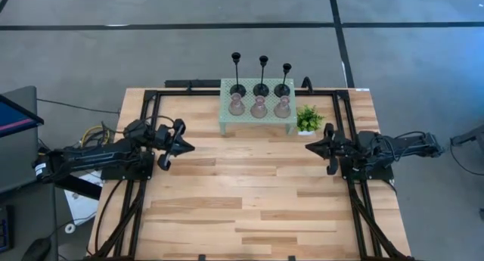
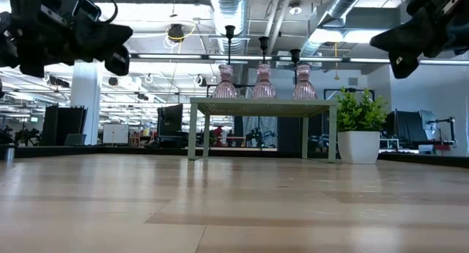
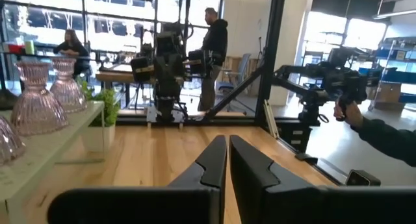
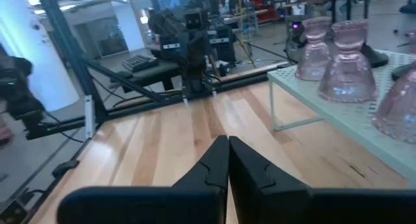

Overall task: Pick & Place candle stick holders
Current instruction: Return to Home Position

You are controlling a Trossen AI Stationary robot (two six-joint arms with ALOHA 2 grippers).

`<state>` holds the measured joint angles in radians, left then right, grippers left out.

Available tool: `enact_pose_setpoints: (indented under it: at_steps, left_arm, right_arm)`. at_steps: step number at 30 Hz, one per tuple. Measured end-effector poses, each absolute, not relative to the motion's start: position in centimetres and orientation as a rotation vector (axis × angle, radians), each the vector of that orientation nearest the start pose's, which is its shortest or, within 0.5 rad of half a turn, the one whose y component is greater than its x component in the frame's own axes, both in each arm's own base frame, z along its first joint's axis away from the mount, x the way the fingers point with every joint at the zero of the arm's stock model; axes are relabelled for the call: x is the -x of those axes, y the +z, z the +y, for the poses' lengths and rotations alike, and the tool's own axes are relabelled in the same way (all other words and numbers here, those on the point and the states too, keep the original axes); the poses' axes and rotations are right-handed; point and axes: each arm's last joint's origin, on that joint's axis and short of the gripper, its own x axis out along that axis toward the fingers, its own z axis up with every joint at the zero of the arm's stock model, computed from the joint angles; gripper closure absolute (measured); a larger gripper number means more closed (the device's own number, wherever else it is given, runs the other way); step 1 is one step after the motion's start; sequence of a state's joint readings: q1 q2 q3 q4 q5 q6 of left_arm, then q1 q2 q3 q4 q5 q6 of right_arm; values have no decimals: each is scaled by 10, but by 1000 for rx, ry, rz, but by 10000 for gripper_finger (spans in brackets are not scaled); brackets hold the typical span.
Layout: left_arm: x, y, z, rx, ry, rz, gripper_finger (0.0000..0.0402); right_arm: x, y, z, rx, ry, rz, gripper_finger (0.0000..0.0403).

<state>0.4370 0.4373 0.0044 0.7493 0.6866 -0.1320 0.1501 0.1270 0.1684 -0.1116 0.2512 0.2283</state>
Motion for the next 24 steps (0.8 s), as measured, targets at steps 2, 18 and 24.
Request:
enact_pose_setpoints:
  at_steps: [2,18,24]
  left_arm:
    - [-111,195,32,-38,-265,-255,383]
    - [-110,197,31,-19,-262,-261,384]
    - [-107,200,30,-33,-264,-287,385]
  right_arm:
    - [-94,201,7,-216,-90,49,403]
    - [-84,198,8,-276,-10,62,403]
    - [-84,199,8,-281,-10,53,403]
